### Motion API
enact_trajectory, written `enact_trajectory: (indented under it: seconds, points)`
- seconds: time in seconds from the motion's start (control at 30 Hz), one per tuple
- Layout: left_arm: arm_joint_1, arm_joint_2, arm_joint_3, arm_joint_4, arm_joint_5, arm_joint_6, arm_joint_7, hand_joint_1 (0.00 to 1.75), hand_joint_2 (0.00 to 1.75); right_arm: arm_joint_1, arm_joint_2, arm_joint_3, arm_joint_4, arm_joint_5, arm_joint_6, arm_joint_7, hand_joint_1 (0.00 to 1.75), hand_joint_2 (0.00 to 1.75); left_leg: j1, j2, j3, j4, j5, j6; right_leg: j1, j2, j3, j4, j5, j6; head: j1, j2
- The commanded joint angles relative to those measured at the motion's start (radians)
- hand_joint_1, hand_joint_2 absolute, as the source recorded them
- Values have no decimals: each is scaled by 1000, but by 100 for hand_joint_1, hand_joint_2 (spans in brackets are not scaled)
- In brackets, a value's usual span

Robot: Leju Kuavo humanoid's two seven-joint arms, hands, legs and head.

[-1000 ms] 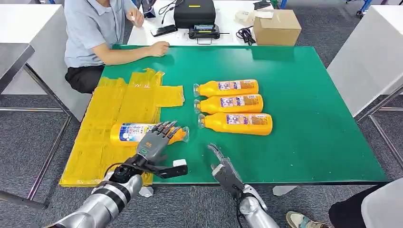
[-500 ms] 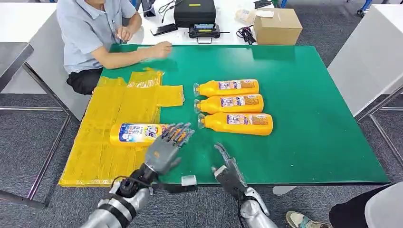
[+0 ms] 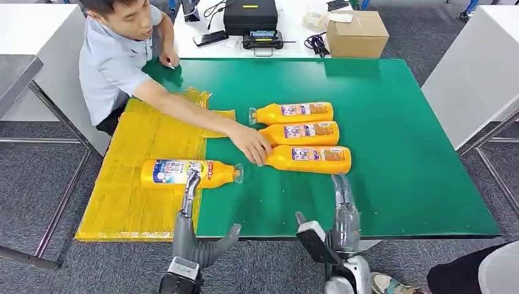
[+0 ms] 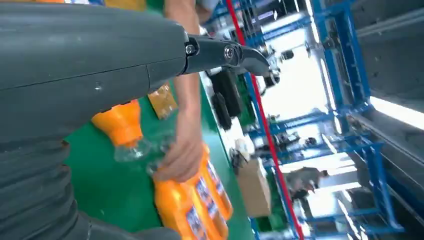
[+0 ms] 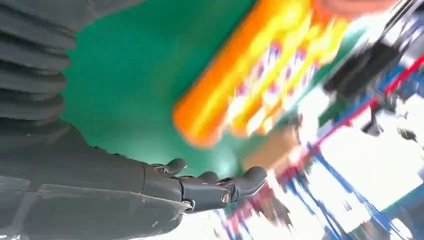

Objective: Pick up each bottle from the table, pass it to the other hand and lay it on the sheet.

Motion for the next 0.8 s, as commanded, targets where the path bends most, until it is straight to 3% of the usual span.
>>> enact_trajectory:
  seconds: [0.03,0.2,0.5,0.8]
  points:
    - [-29,27,-57,25,47,-3,6,0,175,-30,-95,-86,105,342,-43,141,0,175,1,0,6,-1,-2,-2,1,-1,7,-2,-2,-2,0,0]
    - [-39,22,-63,37,53,-3,3,0,175,-73,-128,-73,180,402,-43,197,0,175,0,0,5,-1,-1,-1,1,0,6,-2,-1,-2,-1,0]
    - [-40,5,-47,36,15,-3,18,0,175,-164,-170,-71,320,418,56,312,0,175,1,1,4,-1,-1,-1,1,1,5,-2,0,-2,-1,0]
    - [-44,3,-55,37,-16,-3,26,0,175,-207,-176,-75,351,368,125,299,0,175,0,1,4,-1,-1,-1,1,1,5,-1,0,-2,-1,0]
